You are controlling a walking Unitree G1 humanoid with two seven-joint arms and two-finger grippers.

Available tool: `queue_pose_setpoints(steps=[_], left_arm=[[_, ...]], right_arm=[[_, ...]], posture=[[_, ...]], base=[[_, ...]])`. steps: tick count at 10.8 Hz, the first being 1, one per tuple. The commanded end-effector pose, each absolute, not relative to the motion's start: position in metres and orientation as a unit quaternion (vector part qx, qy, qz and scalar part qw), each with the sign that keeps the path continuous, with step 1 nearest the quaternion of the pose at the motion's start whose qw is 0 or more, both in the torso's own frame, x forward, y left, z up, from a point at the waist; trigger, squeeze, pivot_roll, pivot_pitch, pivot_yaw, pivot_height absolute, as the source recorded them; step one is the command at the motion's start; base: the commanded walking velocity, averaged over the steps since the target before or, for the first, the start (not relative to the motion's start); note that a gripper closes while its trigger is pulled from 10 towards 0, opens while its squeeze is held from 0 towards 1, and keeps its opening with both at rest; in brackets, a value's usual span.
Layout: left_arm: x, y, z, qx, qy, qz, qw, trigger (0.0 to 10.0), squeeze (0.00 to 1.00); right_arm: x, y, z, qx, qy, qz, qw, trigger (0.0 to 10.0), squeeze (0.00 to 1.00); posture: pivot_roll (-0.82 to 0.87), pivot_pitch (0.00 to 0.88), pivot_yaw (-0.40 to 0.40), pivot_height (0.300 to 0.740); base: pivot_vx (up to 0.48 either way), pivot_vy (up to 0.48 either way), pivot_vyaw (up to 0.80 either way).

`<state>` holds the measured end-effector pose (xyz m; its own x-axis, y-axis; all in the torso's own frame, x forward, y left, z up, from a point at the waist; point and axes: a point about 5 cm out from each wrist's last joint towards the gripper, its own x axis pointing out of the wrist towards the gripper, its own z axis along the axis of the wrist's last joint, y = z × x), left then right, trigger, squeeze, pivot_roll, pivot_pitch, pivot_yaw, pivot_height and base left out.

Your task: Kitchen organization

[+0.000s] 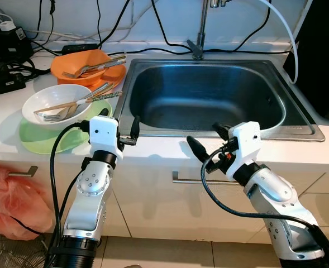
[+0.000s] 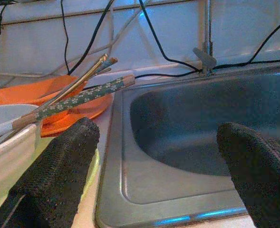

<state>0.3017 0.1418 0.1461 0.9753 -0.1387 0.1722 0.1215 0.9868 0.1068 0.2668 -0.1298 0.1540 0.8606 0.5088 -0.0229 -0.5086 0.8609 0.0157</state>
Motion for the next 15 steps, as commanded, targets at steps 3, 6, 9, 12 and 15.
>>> queue_pose_setpoints(steps=[3, 6, 9, 12, 15], left_arm=[[0.302, 0.139, 0.149, 0.053, -0.096, -0.066, 0.992, 10.0, 0.0], [0.302, 0.14, 0.149, 0.055, -0.097, -0.066, 0.992, 10.0, 0.0], [0.302, 0.14, 0.15, 0.058, -0.098, -0.066, 0.991, 10.0, 0.0], [0.31, 0.147, 0.154, 0.08, -0.109, -0.053, 0.989, 10.0, 0.0], [0.313, 0.145, 0.159, 0.089, -0.125, -0.053, 0.987, 10.0, 0.0]], right_arm=[[0.265, -0.128, 0.162, 0.001, -0.008, 0.265, 0.964, 10.0, 0.0], [0.264, -0.126, 0.162, 0.004, -0.008, 0.271, 0.963, 10.0, 0.0], [0.263, -0.125, 0.162, 0.007, -0.008, 0.272, 0.962, 10.0, 0.0], [0.264, -0.121, 0.167, 0.037, -0.011, 0.28, 0.959, 10.0, 0.0], [0.268, -0.122, 0.171, 0.022, -0.025, 0.277, 0.96, 10.0, 0.0]], posture=[[0.05, 0.0, 0.062, 0.74], [0.05, 0.0, 0.063, 0.74], [0.06, 0.0, 0.064, 0.74], [0.06, 0.0, 0.062, 0.74], [0.06, 0.0, 0.062, 0.74]], base=[[0.0, 0.0, 0.0], [0.0, 0.0, 0.0], [0.0, 0.0, 0.0], [0.0, 0.0, 0.0], [0.0, 0.0, 0.0]])
